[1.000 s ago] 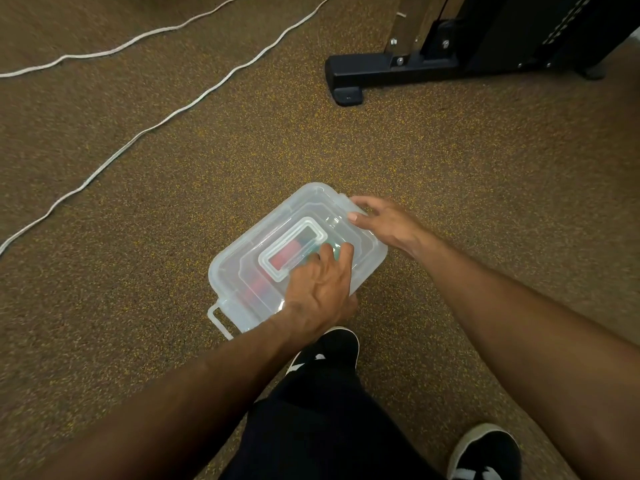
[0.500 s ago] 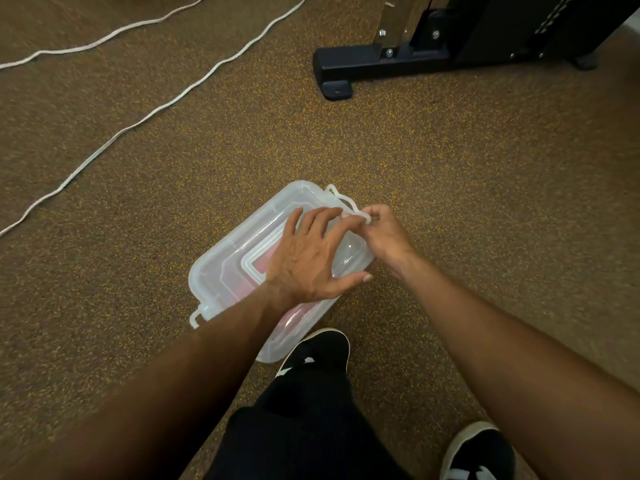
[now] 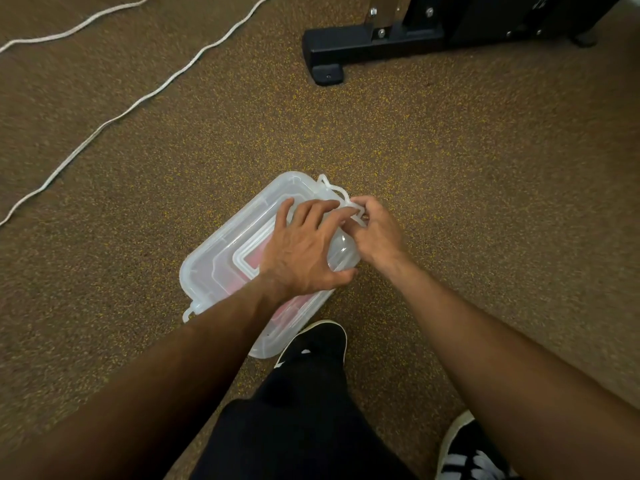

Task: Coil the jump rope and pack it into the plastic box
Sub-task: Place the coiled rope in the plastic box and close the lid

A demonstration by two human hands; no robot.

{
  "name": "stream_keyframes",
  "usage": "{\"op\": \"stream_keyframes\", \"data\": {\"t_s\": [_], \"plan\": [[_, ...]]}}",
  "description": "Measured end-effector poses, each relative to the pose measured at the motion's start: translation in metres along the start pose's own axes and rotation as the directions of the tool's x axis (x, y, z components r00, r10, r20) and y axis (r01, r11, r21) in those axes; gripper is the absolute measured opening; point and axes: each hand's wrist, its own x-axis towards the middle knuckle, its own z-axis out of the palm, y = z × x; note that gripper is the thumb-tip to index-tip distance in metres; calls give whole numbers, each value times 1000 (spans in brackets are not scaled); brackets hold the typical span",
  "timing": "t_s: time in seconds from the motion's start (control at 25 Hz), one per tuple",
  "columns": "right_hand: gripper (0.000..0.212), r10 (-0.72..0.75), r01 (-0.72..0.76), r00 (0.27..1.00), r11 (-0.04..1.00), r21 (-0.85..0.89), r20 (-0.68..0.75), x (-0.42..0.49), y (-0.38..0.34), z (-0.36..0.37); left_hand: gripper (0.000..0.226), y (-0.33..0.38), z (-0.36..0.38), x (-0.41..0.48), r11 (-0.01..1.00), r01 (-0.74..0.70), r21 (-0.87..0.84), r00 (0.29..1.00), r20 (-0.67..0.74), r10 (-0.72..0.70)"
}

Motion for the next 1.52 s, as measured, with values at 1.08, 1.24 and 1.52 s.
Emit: {"op": "stream_keyframes", "data": {"t_s": [1.08, 1.24, 1.52], "plan": [[58, -319, 509, 842, 736, -447, 434, -79, -60, -11, 53, -36, -77, -63, 845, 414, -339, 897, -6, -442], [72, -229, 587, 751, 662, -467, 619, -107, -75, 33, 89, -63, -72, -116, 487, 835, -255, 540, 212, -815], [86, -180, 560, 798, 573, -598, 575, -120, -71, 61, 73, -62, -65, -152, -44, 880, -474, 312, 643, -699]]}}
